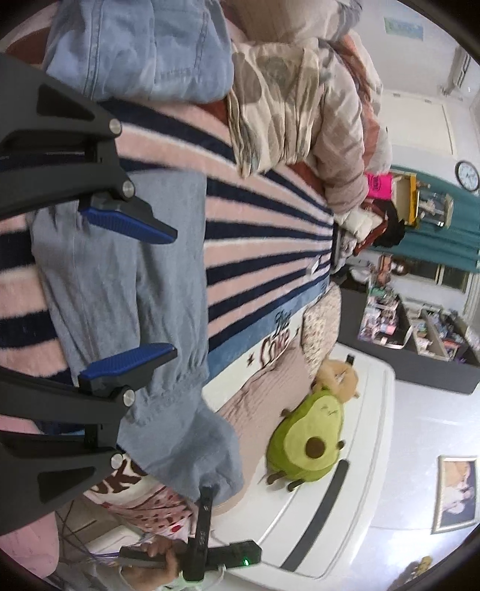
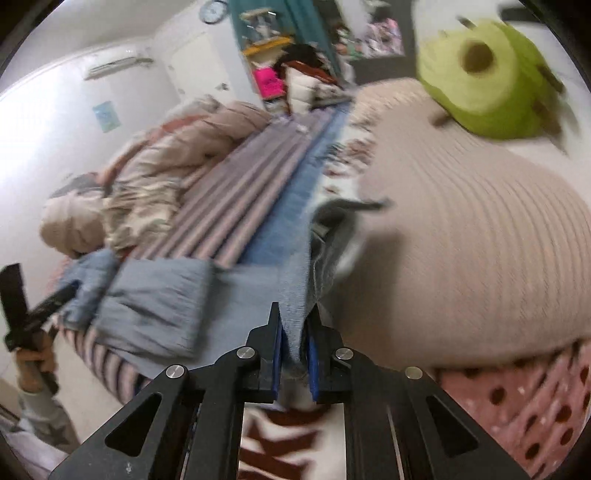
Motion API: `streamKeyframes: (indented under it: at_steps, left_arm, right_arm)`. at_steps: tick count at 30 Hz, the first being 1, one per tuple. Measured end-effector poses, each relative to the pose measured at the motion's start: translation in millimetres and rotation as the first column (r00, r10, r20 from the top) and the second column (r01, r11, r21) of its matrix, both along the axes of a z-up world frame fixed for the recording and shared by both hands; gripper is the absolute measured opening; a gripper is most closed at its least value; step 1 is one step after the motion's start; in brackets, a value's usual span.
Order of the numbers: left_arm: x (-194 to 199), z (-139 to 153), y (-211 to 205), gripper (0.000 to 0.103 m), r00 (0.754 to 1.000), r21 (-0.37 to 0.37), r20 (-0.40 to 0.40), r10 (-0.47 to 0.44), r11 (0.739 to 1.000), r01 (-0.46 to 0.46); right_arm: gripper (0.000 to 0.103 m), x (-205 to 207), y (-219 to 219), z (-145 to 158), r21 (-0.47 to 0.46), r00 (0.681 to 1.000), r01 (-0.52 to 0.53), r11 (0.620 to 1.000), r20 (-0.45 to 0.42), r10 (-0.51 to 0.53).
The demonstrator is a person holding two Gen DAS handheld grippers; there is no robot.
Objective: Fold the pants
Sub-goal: 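Fold the held edge with the right tool over the pants toward the left tool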
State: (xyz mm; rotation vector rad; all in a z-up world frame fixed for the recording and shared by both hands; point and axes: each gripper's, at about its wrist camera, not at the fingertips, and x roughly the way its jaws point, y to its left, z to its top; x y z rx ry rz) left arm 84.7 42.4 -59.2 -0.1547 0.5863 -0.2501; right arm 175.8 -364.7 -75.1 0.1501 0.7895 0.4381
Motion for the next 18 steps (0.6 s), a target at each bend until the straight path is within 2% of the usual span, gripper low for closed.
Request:
streamKeyframes:
  at_steps: [6,10,14,18]
  left_arm:
    - [-16.9,0.9,42.6,0.053,0.999,-0.049,0.038,0.028,0.998,-0.026]
    - [-29.7,1.5,69.3,0.053,0.997,-0.066,0.056,0.048,0.997,-0.044]
    - [-44.9,3.2,94.4,0.054,0.995,-0.073,0.066,0.079,0.995,-0.074]
    - [-57.7,-3.5,116.2,0.056,0.992,-0.082,0.052,0.117,0.99,-0.113]
  right_arm:
    - [0.006,0.6,101.5,40.5,0.057,0.986,-0.162,0.985,0.059,0.159]
    - [0.006,6.4,191.5,46.2,0.067,0.949,-0.311,0.948,0.069,0.306]
    - [0.006,9.1,292.5,20.1,0.018,0.882,-0.472,0.882,0.007,0.472]
    - [0.002,10.9,356.0,-21.7,-0.008,0.823,-0.563,0.826,-0.093,0.56]
